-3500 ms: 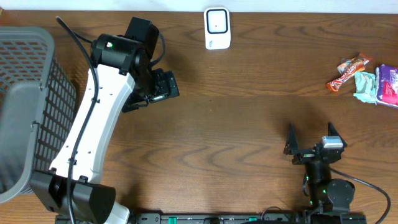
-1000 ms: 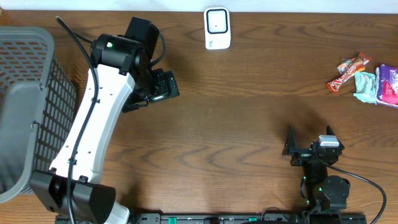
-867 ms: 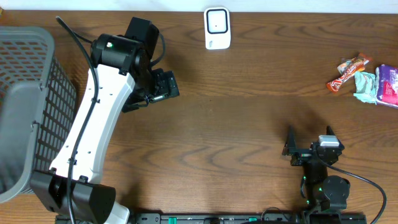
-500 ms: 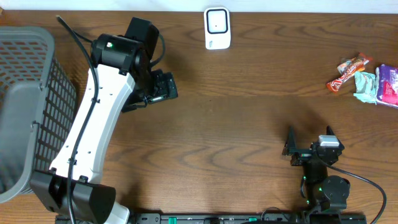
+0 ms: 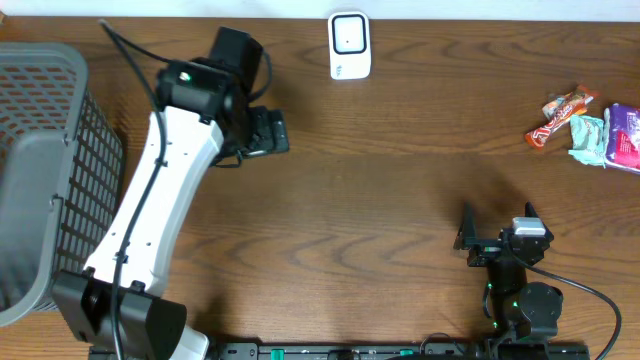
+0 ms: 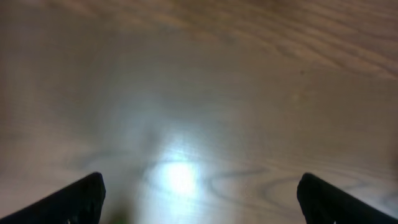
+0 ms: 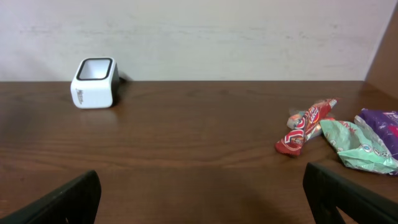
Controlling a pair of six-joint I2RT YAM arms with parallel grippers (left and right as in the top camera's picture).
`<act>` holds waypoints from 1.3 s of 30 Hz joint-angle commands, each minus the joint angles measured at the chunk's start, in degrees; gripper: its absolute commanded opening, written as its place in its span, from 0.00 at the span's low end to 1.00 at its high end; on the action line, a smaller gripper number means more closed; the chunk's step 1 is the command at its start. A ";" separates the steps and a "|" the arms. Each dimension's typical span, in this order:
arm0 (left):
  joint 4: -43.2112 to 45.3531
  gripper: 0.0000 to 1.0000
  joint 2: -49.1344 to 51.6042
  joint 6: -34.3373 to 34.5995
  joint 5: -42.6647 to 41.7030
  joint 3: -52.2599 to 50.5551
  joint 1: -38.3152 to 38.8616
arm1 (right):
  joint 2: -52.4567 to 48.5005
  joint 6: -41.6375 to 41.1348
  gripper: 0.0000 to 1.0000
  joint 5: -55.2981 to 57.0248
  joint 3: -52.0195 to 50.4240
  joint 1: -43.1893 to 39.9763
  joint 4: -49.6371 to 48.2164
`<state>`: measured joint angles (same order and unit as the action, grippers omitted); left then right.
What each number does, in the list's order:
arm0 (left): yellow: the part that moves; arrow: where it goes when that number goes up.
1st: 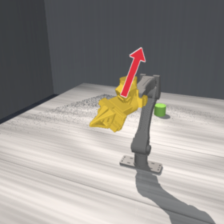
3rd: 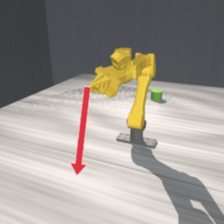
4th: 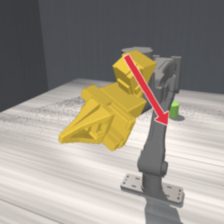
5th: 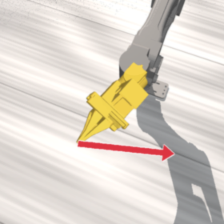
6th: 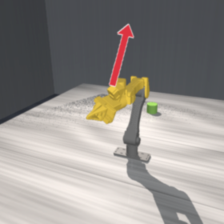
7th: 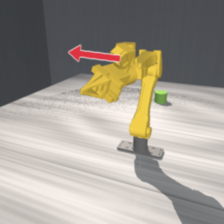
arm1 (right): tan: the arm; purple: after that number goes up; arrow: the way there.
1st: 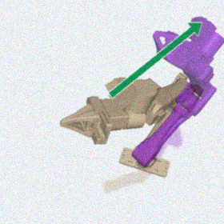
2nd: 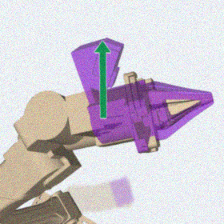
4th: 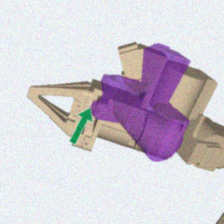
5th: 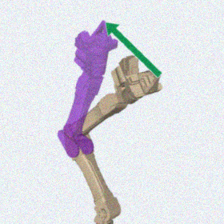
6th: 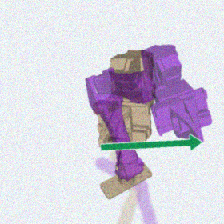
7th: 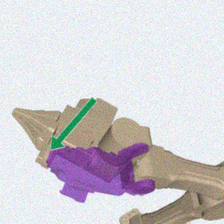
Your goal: Scan the item barcode
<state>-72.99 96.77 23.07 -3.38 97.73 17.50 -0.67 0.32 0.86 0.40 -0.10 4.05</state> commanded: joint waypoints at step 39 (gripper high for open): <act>75.97 0.98 -82.88 -15.76 -2.97 -84.06 -8.04 | 0.35 0.59 0.99 -0.13 -0.11 -0.35 0.24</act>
<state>2.11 16.97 10.94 -3.99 15.33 10.98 -0.67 0.49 0.86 0.40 -0.10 4.05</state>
